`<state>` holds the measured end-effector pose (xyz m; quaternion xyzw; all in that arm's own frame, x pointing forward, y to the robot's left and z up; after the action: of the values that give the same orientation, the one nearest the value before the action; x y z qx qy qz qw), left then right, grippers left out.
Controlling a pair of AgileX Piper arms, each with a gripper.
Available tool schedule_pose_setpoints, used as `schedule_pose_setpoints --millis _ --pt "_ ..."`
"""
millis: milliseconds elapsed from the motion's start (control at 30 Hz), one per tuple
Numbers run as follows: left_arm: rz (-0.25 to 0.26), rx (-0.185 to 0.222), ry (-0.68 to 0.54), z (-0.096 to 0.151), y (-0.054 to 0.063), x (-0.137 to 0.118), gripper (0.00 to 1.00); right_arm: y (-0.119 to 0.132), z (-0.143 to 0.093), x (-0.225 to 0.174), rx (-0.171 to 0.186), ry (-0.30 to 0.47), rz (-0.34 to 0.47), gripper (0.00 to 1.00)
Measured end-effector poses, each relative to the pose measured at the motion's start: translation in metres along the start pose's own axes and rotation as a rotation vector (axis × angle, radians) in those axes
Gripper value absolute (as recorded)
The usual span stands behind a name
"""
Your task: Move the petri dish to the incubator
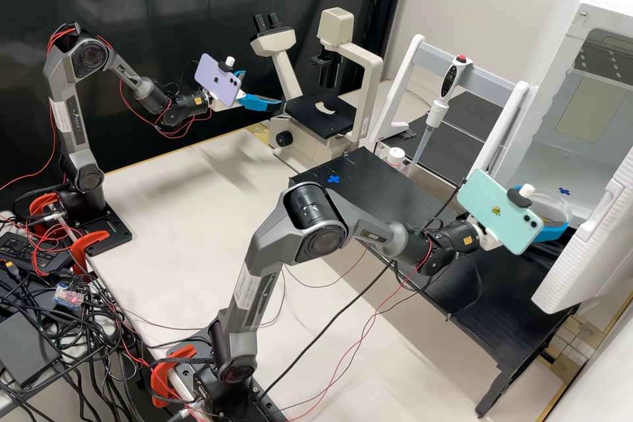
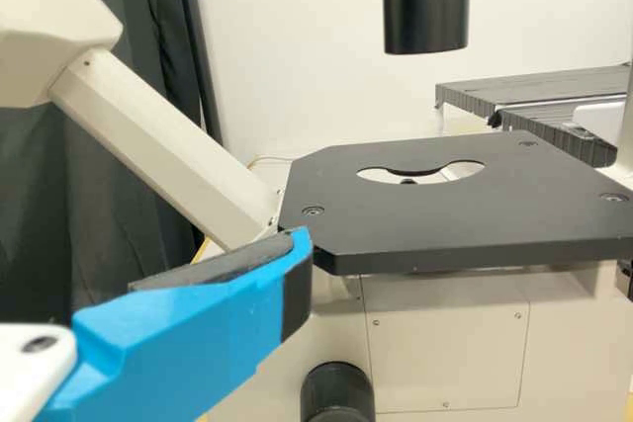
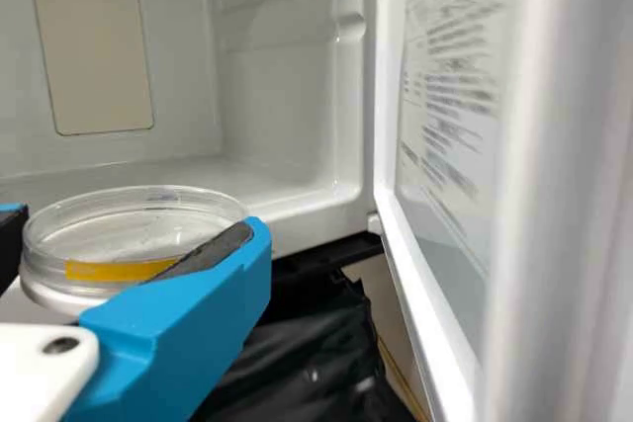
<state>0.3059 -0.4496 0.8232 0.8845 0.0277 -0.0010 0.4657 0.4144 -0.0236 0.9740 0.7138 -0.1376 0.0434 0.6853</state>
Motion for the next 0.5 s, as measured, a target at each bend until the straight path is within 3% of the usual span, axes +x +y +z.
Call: schedule_pose_setpoints --millis 433,500 --pt "0.0 0.0 0.0 0.0 0.0 0.0 1.0 -0.012 -0.027 0.067 -0.046 -0.042 -0.01 0.0" --pt "0.0 0.0 0.0 0.0 0.0 0.0 1.0 -0.017 -0.027 0.076 -0.072 -0.056 -0.025 0.0"
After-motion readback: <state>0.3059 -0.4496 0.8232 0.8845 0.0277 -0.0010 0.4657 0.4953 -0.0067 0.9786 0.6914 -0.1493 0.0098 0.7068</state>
